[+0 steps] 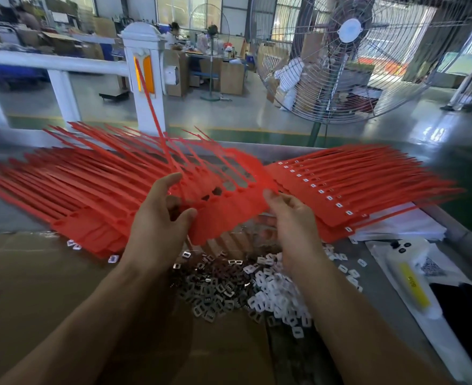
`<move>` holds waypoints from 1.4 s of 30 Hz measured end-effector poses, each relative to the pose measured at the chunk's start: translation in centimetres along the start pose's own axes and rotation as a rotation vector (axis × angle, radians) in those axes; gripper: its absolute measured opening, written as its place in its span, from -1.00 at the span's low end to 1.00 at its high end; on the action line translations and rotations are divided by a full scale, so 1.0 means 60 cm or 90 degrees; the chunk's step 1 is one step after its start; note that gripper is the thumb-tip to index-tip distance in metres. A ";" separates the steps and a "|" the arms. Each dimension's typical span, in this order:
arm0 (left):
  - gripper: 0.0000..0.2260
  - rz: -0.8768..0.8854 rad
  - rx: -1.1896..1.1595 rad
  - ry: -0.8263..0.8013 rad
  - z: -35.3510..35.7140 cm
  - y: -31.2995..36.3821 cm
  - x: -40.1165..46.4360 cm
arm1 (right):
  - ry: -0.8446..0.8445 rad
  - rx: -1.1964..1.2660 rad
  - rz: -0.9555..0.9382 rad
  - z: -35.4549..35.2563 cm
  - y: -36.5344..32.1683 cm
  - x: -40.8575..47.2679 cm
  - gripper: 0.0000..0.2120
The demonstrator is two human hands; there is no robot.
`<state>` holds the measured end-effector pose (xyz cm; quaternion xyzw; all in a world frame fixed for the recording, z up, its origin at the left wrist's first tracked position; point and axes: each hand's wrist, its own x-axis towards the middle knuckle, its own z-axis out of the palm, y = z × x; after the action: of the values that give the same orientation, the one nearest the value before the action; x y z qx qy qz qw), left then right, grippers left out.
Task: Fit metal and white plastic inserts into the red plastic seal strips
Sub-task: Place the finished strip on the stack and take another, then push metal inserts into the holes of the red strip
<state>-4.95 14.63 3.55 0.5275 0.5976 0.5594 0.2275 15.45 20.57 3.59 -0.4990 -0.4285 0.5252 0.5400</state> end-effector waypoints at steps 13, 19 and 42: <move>-0.44 0.013 0.145 -0.024 -0.013 -0.035 0.022 | 0.178 -0.168 -0.109 -0.050 -0.009 0.035 -0.78; -0.48 0.032 0.268 -0.027 -0.013 -0.041 0.022 | 0.157 -0.482 -0.133 -0.077 -0.009 0.041 -0.72; -0.68 0.106 0.492 -0.083 -0.045 -0.038 0.014 | -0.407 -0.670 -0.305 -0.011 -0.029 -0.050 -0.82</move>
<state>-8.42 14.61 2.49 0.6552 0.7036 0.2751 0.0035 16.11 17.59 5.39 -0.4068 -0.8662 0.2334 0.1724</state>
